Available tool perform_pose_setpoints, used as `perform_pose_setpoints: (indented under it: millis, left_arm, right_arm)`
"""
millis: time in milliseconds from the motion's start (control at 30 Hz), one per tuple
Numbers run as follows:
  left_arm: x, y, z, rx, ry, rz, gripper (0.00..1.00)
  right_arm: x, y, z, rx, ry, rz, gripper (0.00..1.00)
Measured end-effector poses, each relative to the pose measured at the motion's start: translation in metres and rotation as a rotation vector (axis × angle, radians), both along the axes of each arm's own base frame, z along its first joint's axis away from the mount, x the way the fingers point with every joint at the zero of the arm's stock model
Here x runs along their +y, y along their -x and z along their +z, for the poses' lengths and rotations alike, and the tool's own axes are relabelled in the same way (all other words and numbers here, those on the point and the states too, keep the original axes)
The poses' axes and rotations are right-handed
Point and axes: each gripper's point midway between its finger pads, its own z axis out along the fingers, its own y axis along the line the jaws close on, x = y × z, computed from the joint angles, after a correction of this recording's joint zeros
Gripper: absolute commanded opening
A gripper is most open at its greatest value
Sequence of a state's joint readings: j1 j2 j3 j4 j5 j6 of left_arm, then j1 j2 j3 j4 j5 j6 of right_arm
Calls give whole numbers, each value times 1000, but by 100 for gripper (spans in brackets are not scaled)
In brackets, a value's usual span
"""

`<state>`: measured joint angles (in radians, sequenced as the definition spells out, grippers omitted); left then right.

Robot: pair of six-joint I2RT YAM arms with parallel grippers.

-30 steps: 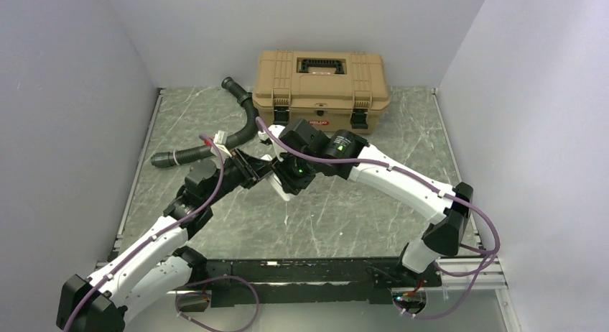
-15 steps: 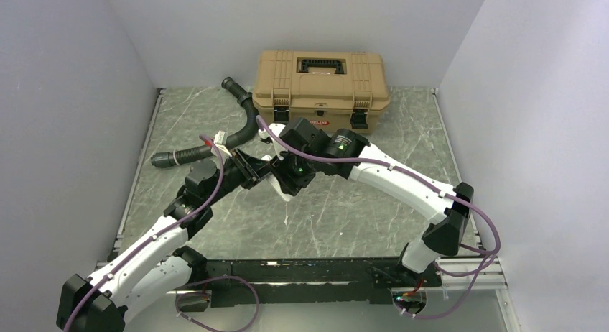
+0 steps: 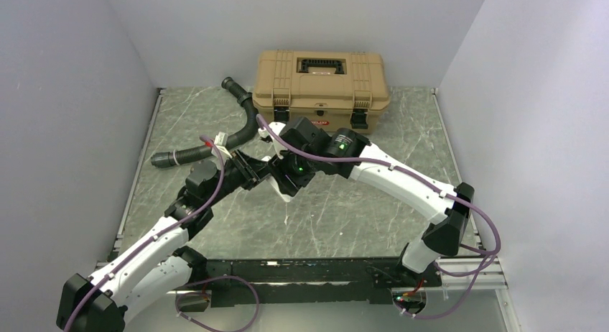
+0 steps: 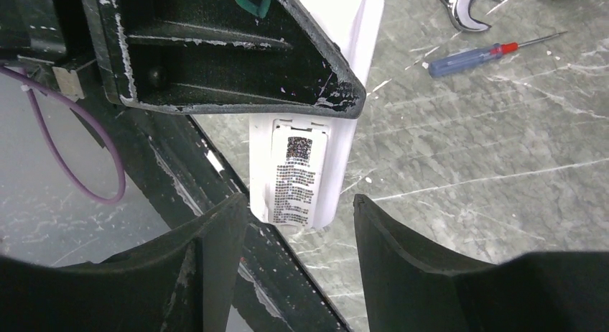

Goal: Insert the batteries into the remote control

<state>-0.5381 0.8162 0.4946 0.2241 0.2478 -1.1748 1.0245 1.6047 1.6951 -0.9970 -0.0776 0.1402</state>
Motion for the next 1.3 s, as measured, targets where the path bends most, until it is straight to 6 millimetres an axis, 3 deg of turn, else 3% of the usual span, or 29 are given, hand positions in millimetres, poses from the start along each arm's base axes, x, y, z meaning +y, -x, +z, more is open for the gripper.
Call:
perform_pose_setpoints:
  millis: [200, 433, 567, 733, 867, 1300]
  left_arm:
    - [0, 0, 0, 0, 1, 0, 0]
    - [0, 1, -4, 8, -1, 0, 0]
    - [0, 2, -7, 25, 7, -1, 0]
    - [0, 9, -5, 27, 40, -19, 0]
    - [-2, 14, -3, 33, 80, -44, 0]
    - [-3, 28, 14, 10, 143, -90, 0]
  right_arm:
    - [1, -3, 4, -15, -8, -9, 71]
    - [4, -7, 9, -32, -28, -27, 75]
    - [4, -13, 22, -48, -80, -57, 77]
    - [-19, -34, 48, -44, -209, -161, 80]
    - [-42, -43, 54, -12, -280, -224, 85]
    - [-29, -13, 40, 232, -443, -130, 95]
